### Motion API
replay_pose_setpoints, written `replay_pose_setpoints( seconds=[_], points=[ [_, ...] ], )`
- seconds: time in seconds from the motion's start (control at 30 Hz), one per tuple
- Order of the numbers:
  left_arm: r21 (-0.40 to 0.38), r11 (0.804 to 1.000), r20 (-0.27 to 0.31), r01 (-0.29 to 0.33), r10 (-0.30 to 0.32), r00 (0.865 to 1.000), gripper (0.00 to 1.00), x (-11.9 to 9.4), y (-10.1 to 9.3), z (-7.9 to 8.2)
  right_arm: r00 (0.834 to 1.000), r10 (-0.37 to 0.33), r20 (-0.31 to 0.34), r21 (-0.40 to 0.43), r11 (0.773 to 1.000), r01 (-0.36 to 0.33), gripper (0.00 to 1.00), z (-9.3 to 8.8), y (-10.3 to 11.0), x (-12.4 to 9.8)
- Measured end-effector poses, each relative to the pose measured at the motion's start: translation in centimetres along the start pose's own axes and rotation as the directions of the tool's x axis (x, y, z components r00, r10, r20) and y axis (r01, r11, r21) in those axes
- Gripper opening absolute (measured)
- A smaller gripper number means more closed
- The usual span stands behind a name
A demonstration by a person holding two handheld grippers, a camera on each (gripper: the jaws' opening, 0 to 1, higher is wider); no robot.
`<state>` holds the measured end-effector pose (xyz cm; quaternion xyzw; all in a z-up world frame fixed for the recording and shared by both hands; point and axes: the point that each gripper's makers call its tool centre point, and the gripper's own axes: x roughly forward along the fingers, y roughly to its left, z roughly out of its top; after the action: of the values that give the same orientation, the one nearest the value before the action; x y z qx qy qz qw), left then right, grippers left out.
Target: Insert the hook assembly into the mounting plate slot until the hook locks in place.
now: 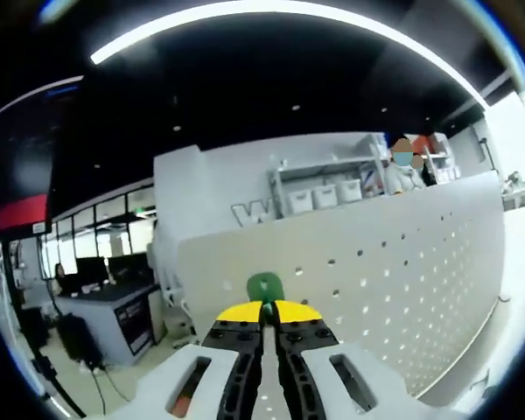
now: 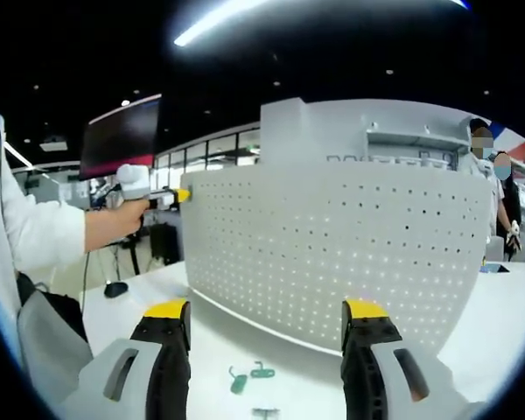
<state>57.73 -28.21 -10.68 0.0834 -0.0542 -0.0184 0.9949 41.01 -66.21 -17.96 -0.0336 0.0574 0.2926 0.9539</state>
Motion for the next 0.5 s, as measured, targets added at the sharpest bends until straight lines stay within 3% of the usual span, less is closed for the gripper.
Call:
replay_pose_setpoints(
  seconds=[0.5],
  points=[
    [-0.062,0.998,-0.010,-0.018,0.017,1.000,0.23,-1.4,0.7,-0.1,1.000,0.016,0.007,0.008,1.000,-0.017,0.70,0.1,0.4,0.5]
  ],
)
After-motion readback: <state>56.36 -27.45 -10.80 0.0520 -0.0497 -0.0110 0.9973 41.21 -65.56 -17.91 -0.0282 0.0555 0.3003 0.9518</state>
